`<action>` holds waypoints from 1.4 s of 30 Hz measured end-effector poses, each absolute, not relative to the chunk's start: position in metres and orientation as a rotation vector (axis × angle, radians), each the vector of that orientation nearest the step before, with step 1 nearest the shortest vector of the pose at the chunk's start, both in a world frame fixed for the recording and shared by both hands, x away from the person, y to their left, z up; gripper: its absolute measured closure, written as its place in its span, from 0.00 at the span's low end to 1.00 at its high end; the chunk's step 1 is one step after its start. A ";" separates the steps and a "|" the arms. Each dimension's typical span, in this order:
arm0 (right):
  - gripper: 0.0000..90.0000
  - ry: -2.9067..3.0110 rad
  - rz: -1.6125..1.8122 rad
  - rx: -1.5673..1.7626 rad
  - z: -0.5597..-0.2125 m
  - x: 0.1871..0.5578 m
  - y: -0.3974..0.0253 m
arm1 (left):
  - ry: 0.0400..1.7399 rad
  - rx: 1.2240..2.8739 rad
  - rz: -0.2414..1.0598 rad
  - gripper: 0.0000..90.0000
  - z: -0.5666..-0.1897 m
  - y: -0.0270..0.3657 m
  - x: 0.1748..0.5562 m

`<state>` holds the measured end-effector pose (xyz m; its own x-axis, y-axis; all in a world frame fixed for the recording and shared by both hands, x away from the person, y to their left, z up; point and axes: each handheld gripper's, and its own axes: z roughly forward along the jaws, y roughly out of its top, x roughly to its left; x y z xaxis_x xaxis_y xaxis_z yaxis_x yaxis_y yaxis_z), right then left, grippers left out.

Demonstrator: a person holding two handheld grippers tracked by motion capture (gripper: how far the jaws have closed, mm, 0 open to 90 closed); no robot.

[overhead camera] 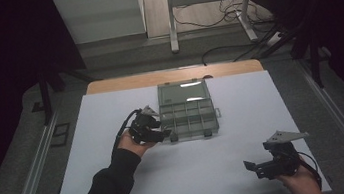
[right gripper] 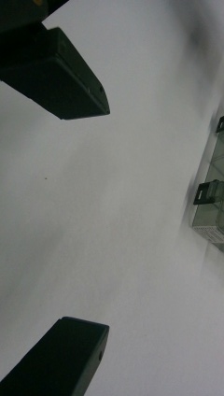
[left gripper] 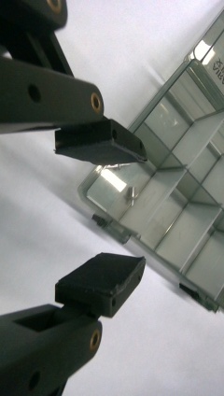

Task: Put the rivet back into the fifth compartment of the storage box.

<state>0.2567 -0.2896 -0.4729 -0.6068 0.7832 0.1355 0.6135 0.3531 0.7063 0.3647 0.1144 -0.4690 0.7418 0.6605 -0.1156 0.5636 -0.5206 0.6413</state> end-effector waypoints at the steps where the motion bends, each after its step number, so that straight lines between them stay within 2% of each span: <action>1: 0.00 2.388 1.096 1.257 -0.473 0.257 -0.290 | 0.912 2.259 0.185 0.47 -0.468 0.115 0.362; 11: 0.00 2.390 1.084 1.250 -0.473 0.256 -0.288 | 0.899 2.201 0.170 0.37 -0.467 0.132 0.341; 21: 0.00 2.388 1.086 1.242 -0.473 0.256 -0.288 | 0.902 2.136 0.155 0.20 -0.460 0.149 0.322; 31: 0.00 2.388 1.087 1.238 -0.472 0.256 -0.288 | 0.894 2.087 0.159 0.11 -0.453 0.165 0.300; 42: 0.00 2.392 1.086 1.235 -0.472 0.256 -0.288 | 0.896 2.071 0.234 0.02 -0.451 0.184 0.273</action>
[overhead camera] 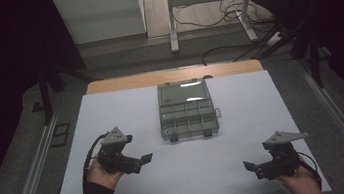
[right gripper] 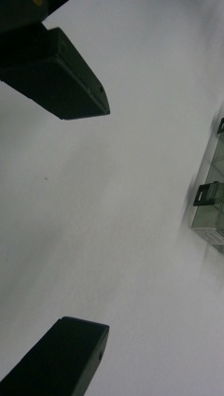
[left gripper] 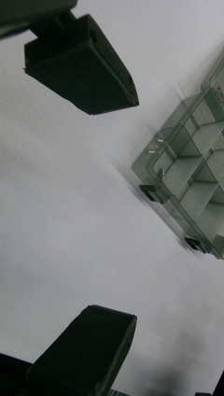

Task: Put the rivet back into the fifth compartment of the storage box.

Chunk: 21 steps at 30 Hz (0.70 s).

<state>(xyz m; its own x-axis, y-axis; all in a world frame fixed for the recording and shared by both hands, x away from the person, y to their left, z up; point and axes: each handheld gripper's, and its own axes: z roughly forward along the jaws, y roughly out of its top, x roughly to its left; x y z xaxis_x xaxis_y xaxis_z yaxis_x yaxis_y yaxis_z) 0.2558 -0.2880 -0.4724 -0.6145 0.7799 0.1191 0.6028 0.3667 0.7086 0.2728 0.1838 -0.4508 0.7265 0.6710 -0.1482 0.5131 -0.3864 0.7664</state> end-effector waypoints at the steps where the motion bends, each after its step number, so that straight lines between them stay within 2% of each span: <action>1: 0.00 2.392 1.086 1.235 -0.472 0.256 -0.288 | 0.898 2.070 0.242 0.01 -0.451 0.186 0.270; 21: 0.00 2.395 1.086 1.235 -0.472 0.256 -0.288 | 0.963 1.998 0.337 0.00 -0.463 0.216 0.231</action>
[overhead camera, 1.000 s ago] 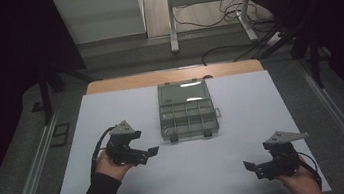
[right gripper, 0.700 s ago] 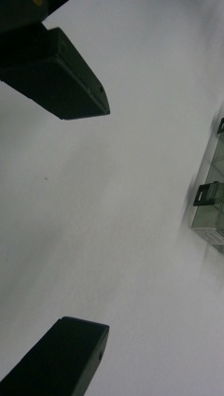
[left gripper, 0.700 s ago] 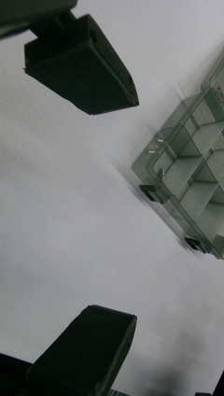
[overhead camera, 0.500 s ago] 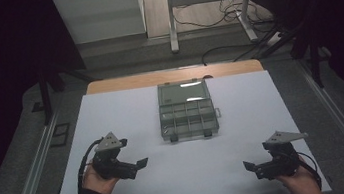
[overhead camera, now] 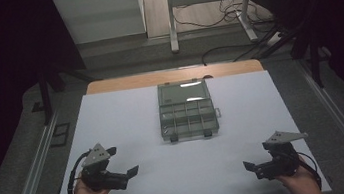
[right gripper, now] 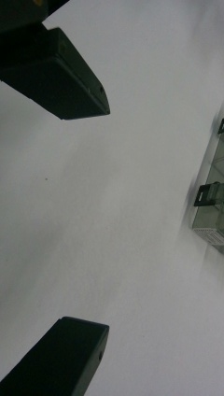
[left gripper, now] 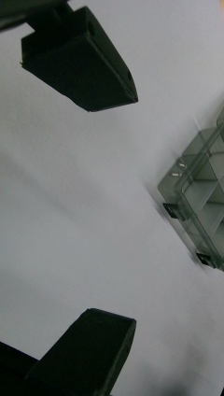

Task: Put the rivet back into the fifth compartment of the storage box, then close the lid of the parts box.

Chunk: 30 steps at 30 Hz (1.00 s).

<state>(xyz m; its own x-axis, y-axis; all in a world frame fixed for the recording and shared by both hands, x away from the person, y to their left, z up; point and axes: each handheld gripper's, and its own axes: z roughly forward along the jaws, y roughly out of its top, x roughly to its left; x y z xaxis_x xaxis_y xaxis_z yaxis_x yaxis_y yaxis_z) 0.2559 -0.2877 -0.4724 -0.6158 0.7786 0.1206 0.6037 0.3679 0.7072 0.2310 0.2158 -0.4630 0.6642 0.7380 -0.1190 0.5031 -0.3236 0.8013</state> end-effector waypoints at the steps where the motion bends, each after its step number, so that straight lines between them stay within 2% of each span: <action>1: 0.00 2.395 1.086 1.236 -0.472 0.256 -0.288 | 0.965 1.993 0.342 0.00 -0.464 0.217 0.229; 12: 0.00 2.395 1.092 1.237 -0.472 0.256 -0.288 | 0.978 2.012 0.377 0.00 -0.474 0.222 0.214; 30: 0.00 2.398 1.079 1.241 -0.473 0.256 -0.287 | 0.955 2.055 0.372 0.00 -0.479 0.219 0.217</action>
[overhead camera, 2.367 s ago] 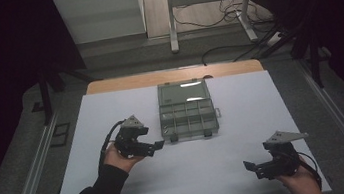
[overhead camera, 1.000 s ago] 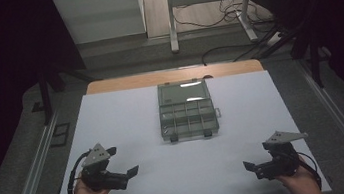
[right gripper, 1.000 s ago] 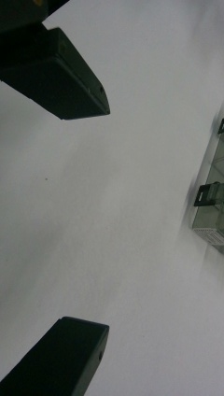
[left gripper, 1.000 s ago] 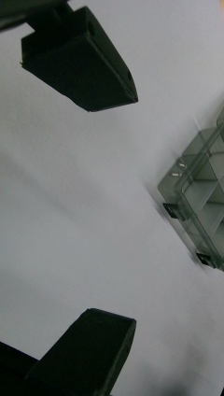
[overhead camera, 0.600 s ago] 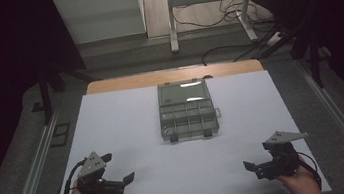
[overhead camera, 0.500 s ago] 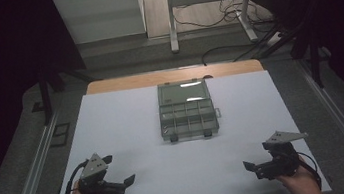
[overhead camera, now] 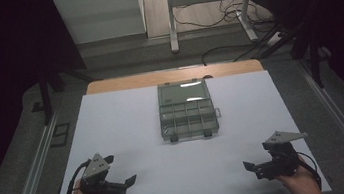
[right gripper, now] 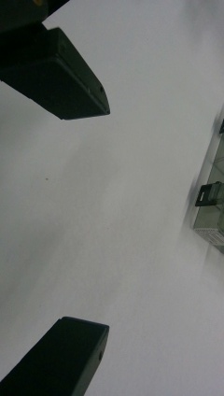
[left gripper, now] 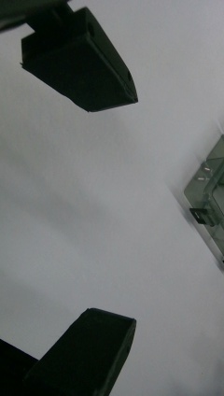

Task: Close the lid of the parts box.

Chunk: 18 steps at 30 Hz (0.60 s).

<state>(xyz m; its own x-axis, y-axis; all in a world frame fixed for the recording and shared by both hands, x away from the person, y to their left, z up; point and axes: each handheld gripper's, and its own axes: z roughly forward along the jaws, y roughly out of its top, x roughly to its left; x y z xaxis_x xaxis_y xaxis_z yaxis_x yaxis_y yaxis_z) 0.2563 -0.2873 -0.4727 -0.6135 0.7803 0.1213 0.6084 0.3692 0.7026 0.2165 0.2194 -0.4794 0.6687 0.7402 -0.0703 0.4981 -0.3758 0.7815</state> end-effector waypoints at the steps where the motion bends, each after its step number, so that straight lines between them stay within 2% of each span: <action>1: 0.00 2.398 1.079 1.241 -0.473 0.256 -0.287 | 0.952 2.054 0.370 0.00 -0.480 0.219 0.217; 18: 0.00 2.375 1.100 1.201 -0.469 0.259 -0.285 | 0.931 2.015 0.316 0.01 -0.483 0.222 0.226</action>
<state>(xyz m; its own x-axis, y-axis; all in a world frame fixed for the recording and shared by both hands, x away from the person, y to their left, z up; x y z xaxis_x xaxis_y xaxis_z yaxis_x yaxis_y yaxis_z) 0.2588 -0.2850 -0.4686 -0.6243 0.7747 0.0999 0.5771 0.3713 0.7273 0.2259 0.2219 -0.4834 0.6881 0.7157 -0.1196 0.4949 -0.3424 0.7987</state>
